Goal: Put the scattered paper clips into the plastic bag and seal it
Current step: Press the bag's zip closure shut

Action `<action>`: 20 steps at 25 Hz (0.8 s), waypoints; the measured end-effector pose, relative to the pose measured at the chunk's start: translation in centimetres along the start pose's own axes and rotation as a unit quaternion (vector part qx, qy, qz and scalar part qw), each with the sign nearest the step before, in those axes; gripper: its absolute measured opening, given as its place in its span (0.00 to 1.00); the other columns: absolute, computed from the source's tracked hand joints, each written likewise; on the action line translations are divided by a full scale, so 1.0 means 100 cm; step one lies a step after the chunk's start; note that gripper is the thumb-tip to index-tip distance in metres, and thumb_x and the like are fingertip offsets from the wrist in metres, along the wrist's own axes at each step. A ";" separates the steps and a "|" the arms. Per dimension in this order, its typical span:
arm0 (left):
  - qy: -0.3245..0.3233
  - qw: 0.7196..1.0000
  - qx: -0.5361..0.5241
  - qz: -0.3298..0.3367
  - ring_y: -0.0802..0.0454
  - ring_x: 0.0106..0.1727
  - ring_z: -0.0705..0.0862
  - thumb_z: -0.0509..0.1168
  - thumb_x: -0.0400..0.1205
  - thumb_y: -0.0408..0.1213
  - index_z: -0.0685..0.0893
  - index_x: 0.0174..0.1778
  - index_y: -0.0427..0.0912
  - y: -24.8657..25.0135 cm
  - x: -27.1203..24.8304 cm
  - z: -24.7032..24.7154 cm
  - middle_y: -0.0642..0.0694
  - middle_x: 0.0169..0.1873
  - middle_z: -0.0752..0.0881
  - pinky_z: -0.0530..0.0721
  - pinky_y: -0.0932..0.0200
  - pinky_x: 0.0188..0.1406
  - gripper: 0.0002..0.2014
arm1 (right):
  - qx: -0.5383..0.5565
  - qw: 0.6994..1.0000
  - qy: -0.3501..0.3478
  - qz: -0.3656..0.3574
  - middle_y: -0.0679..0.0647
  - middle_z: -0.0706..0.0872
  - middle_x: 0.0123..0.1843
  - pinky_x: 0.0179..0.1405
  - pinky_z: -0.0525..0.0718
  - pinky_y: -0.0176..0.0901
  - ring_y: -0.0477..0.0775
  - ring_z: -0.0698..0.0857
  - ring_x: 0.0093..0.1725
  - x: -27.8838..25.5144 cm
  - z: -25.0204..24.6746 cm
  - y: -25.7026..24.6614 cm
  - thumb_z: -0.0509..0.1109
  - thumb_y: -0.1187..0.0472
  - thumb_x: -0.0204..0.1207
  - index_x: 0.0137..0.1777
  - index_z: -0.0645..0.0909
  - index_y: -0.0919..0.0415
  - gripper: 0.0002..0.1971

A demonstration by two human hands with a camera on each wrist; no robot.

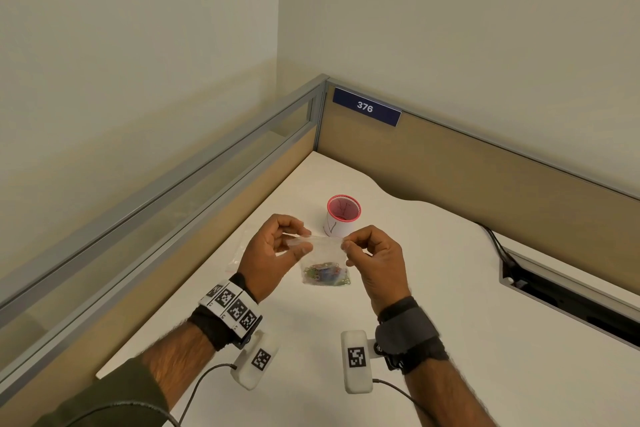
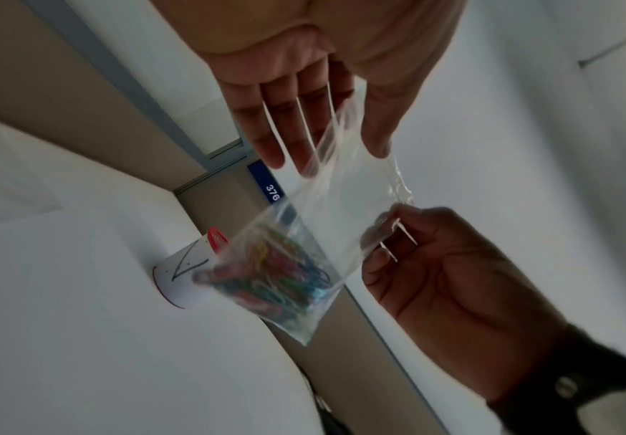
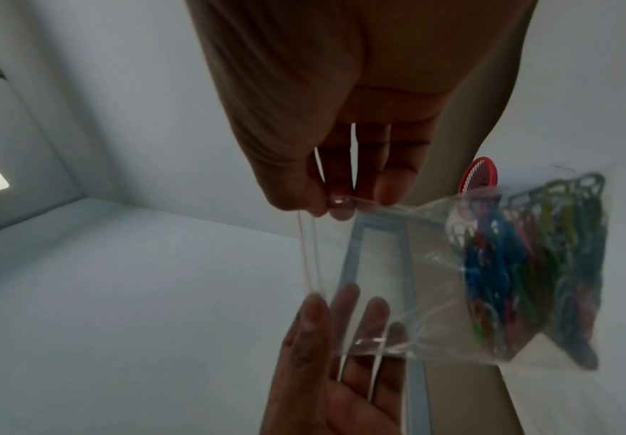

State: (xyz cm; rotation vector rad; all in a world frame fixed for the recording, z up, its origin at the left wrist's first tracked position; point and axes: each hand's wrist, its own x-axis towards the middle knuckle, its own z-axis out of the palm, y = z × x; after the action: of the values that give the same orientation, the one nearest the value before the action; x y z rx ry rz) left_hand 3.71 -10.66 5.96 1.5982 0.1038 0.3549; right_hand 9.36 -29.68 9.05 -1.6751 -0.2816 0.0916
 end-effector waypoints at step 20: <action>-0.064 0.958 0.268 0.074 0.52 0.52 0.84 0.71 0.76 0.51 0.87 0.46 0.50 0.004 0.010 0.020 0.57 0.43 0.86 0.79 0.53 0.58 0.10 | -0.073 0.997 -0.039 -0.008 0.52 0.88 0.38 0.44 0.88 0.45 0.52 0.86 0.41 -0.006 0.006 0.006 0.71 0.66 0.75 0.39 0.85 0.56 0.06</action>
State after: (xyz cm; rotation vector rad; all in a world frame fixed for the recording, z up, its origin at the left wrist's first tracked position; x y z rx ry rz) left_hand 5.17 -12.35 6.46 2.1702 -0.0237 0.3547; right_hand 8.68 -29.30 8.36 -1.8167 -0.3672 0.1279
